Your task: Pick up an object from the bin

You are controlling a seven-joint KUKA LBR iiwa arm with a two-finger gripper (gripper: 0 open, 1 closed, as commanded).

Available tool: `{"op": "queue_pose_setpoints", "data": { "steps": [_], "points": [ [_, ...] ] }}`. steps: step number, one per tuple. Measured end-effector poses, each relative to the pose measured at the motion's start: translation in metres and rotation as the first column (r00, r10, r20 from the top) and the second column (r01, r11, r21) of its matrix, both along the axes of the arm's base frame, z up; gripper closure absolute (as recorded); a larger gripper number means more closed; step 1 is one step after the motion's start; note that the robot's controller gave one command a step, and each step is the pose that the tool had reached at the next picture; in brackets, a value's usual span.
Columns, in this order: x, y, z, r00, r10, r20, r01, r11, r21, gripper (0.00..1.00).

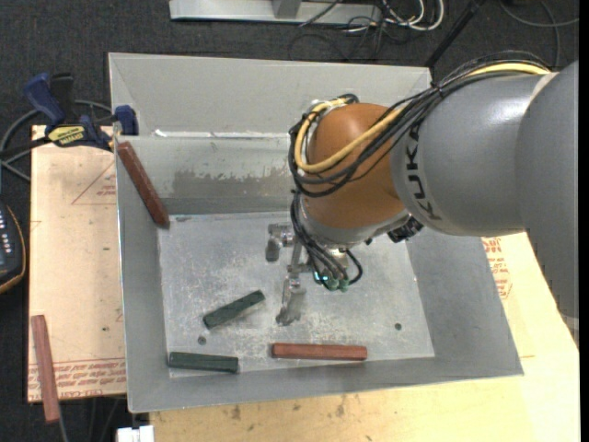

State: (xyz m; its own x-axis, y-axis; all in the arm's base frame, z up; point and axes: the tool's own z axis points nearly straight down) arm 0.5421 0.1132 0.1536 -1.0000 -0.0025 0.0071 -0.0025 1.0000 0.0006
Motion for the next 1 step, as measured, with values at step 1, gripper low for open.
{"op": "queue_pose_setpoints", "data": {
  "steps": [1],
  "points": [
    [0.002, -0.0007, 0.0035, 1.0, -0.003, 0.007, 0.003, 1.0, 0.001, 1.0]
  ]
}}
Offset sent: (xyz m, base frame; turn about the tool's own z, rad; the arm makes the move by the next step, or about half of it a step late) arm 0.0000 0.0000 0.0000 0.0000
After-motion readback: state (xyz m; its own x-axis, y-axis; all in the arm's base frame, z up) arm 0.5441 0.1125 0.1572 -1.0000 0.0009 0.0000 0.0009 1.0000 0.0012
